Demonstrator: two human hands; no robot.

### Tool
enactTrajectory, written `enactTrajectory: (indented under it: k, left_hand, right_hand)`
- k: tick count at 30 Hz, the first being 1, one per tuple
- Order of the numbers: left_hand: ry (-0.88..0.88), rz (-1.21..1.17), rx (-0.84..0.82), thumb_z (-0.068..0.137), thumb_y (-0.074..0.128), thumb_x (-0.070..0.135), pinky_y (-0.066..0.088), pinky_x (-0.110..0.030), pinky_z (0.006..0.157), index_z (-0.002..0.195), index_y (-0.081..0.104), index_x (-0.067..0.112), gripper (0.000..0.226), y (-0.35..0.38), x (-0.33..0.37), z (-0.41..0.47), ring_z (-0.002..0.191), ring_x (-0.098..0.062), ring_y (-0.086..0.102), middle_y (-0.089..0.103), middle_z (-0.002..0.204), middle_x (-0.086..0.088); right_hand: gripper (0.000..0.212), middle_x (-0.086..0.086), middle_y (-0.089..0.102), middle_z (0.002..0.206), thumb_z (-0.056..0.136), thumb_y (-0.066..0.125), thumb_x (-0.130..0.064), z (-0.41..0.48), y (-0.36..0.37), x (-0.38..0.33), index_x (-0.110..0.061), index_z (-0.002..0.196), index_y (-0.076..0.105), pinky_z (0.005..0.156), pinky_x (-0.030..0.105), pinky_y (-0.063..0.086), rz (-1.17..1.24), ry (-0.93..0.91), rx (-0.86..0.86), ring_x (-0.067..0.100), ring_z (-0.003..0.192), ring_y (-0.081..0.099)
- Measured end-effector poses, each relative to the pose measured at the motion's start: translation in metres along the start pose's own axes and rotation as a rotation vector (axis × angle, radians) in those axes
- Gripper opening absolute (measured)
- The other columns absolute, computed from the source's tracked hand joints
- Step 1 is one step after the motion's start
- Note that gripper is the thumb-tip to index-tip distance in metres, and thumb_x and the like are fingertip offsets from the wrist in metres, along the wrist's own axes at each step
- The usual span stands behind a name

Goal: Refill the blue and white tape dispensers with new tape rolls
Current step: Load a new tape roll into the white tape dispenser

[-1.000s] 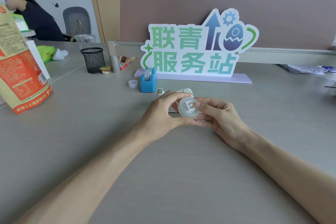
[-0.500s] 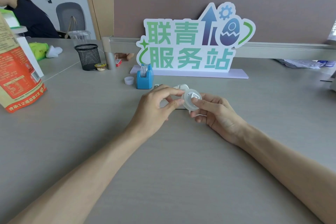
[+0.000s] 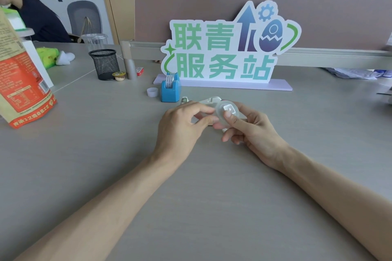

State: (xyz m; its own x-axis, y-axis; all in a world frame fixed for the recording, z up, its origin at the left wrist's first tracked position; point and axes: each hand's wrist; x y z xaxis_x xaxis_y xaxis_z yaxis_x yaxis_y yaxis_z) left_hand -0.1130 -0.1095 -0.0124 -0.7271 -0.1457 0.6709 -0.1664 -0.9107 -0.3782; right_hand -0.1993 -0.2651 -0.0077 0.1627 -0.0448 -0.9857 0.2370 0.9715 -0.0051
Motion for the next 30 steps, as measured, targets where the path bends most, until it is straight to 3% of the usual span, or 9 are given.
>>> enactTrajectory:
  k: [6, 10, 13, 17, 20, 22, 24, 27, 30]
  left_hand:
    - [-0.205, -0.175, -0.089, 0.083, 0.07, 0.019, 0.057, -0.036, 0.044, 0.081, 0.075, 0.026, 0.008, -0.002, 0.007, 0.005, 0.076, 0.001, 0.062, 0.067, 0.07, 0.024]
    - [-0.26, -0.221, -0.132, 0.087, 0.065, 0.02, 0.055, -0.032, 0.042, 0.084, 0.072, 0.02, 0.007, -0.003, 0.004, 0.006, 0.077, -0.001, 0.058, 0.063, 0.068, 0.017]
    - [-0.32, -0.259, -0.151, 0.089, 0.062, 0.02, 0.053, -0.029, 0.043, 0.086, 0.07, 0.018, 0.008, -0.003, 0.001, 0.007, 0.077, -0.004, 0.059, 0.062, 0.073, 0.006]
    - [-0.38, -0.298, -0.171, 0.09, 0.06, 0.018, 0.052, -0.028, 0.043, 0.086, 0.069, 0.018, 0.01, -0.003, 0.001, 0.009, 0.077, -0.006, 0.06, 0.068, 0.089, -0.011]
    - [-0.398, -0.355, -0.149, 0.092, 0.058, 0.019, 0.049, -0.025, 0.04, 0.092, 0.068, 0.014, 0.011, -0.006, 0.007, 0.013, 0.077, -0.006, 0.059, 0.07, 0.094, -0.009]
    - [-0.402, -0.36, -0.119, 0.092, 0.058, 0.021, 0.047, -0.023, 0.039, 0.097, 0.067, 0.012, 0.013, -0.009, 0.01, 0.02, 0.075, -0.004, 0.058, 0.07, 0.09, 0.001]
    - [-0.424, -0.345, -0.082, 0.092, 0.057, 0.021, 0.044, -0.021, 0.038, 0.097, 0.066, 0.012, 0.014, -0.011, 0.01, 0.028, 0.07, -0.003, 0.055, 0.068, 0.087, 0.009]
    - [-0.49, -0.334, -0.023, 0.088, 0.058, 0.018, 0.037, -0.018, 0.035, 0.092, 0.065, 0.013, 0.01, -0.01, 0.007, 0.042, 0.062, -0.005, 0.052, 0.068, 0.084, 0.008]
    - [-0.541, -0.31, 0.001, 0.082, 0.061, 0.014, 0.031, -0.016, 0.035, 0.084, 0.064, 0.014, 0.004, -0.008, 0.003, 0.055, 0.058, -0.008, 0.049, 0.063, 0.078, 0.006]
  right_hand:
    - [0.044, 0.007, 0.076, 0.083, 0.082, 0.063, -0.038, -0.001, 0.002, -0.001, -0.02, 0.122, 0.064, 0.052, 0.022, 0.038, -0.053, -0.036, 0.01, 0.014, 0.064, 0.063]
    - [0.065, 0.004, 0.067, 0.072, 0.077, 0.076, -0.013, 0.001, 0.0, 0.002, -0.027, 0.135, 0.051, 0.051, 0.024, 0.034, 0.019, -0.014, 0.04, 0.018, 0.065, 0.055]
    - [0.046, 0.005, 0.071, 0.078, 0.082, 0.071, -0.002, 0.002, 0.0, 0.005, -0.016, 0.125, 0.059, 0.052, 0.025, 0.037, -0.035, -0.075, 0.084, 0.015, 0.062, 0.058]
    - [0.024, 0.002, 0.073, 0.07, 0.091, 0.064, -0.012, 0.003, 0.001, 0.008, -0.015, 0.115, 0.064, 0.058, 0.014, 0.046, -0.227, -0.203, 0.189, 0.009, 0.062, 0.061]
    - [0.02, 0.001, 0.064, 0.063, 0.092, 0.064, -0.024, 0.003, 0.003, 0.004, -0.022, 0.111, 0.065, 0.061, 0.012, 0.045, -0.397, -0.302, 0.275, 0.003, 0.058, 0.058]
    - [0.021, 0.003, 0.052, 0.068, 0.092, 0.063, -0.028, 0.007, 0.004, -0.004, -0.019, 0.11, 0.068, 0.052, 0.005, 0.038, -0.466, -0.321, 0.302, 0.002, 0.051, 0.046]
    - [0.019, 0.001, 0.047, 0.08, 0.091, 0.064, -0.03, 0.018, 0.004, -0.011, -0.019, 0.106, 0.069, 0.054, 0.004, 0.038, -0.551, -0.35, 0.319, 0.004, 0.057, 0.046]
    - [0.018, -0.004, 0.056, 0.101, 0.09, 0.066, -0.028, 0.044, 0.004, -0.017, -0.018, 0.104, 0.07, 0.068, 0.004, 0.037, -0.716, -0.432, 0.325, -0.001, 0.081, 0.055]
    - [0.021, 0.0, 0.067, 0.106, 0.091, 0.064, -0.025, 0.064, 0.004, -0.014, -0.016, 0.109, 0.069, 0.071, 0.013, 0.041, -0.781, -0.437, 0.319, 0.002, 0.08, 0.057]
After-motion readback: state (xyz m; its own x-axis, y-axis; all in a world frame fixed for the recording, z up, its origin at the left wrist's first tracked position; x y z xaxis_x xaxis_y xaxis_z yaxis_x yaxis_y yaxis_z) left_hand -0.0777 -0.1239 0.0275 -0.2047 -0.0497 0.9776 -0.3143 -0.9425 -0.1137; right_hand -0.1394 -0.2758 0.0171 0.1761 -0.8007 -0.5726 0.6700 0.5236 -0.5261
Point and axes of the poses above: each hand's wrist, its own z-axis towards the middle knuckle, its own y-axis out of the palm, x = y × z
